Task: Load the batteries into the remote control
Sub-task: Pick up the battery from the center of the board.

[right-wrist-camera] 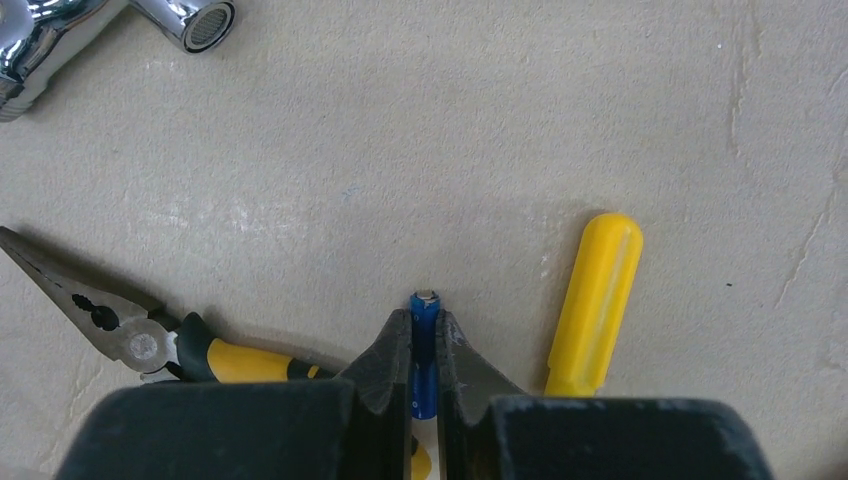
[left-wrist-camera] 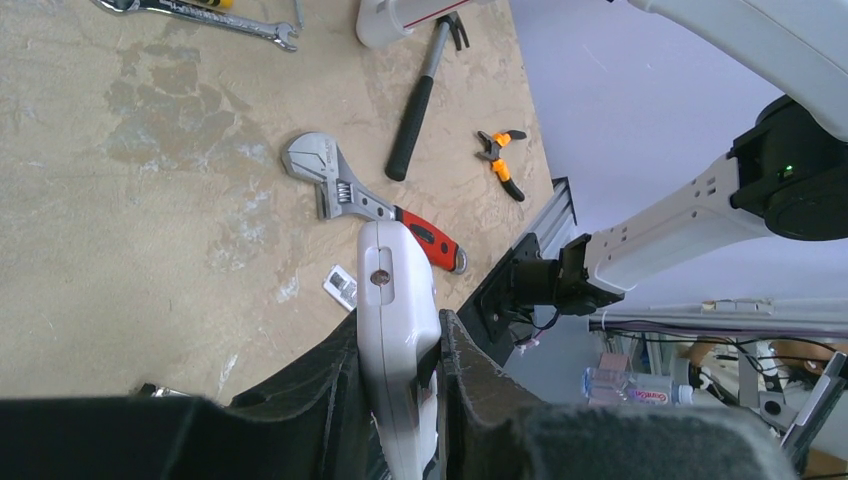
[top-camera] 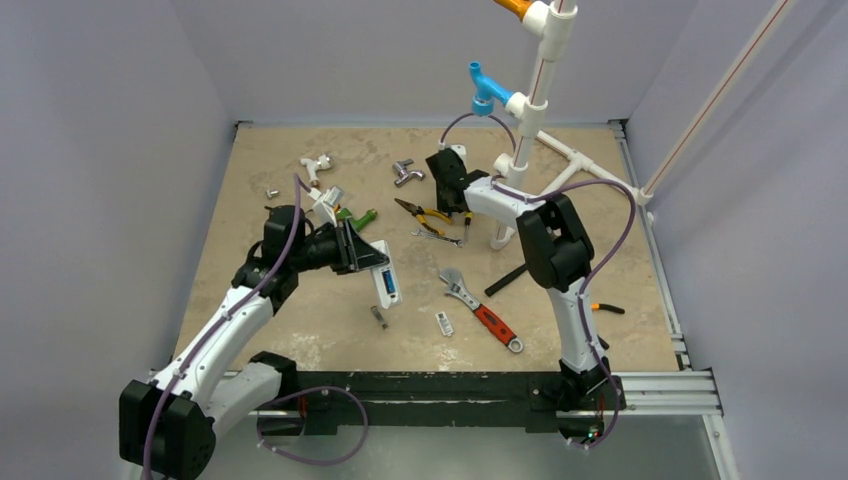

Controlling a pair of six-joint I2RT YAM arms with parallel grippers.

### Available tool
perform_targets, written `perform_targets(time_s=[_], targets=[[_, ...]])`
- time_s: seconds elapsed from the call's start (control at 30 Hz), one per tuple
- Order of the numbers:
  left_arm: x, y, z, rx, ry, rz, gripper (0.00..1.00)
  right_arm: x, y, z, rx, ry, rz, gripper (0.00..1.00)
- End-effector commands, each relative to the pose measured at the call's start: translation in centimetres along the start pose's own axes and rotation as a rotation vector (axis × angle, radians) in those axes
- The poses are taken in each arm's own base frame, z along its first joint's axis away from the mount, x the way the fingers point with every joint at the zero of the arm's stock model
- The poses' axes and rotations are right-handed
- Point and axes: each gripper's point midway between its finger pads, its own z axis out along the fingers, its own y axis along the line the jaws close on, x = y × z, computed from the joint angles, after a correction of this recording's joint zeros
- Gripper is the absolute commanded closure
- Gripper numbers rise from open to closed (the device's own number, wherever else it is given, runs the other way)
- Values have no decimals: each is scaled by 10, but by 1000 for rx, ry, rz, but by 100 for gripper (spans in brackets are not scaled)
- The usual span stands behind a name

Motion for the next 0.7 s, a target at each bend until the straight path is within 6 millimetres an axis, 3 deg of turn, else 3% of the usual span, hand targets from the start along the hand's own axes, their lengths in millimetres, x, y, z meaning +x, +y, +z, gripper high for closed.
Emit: perform_targets(time_s=[0.0,0.27,0.4,0.5,0.67], targets=[[-16,-16,-1,48,-31,49,100,9,-6,-11,-8,58,-73,100],[-20,-20,-3,46,-40,56,100,-51,-9,-61,-50,-145,-109,100],[-22,-20,-3,41,-41,55,100,-72,1,-91,-148,-247,-109,100],[-21,-21,-4,40,-40,56,100,-62,16,-115,-274,-236,-133,100],[-19,-22,-10,30,-44,84,100,-10,35,-156,-475,-194,-164,100]])
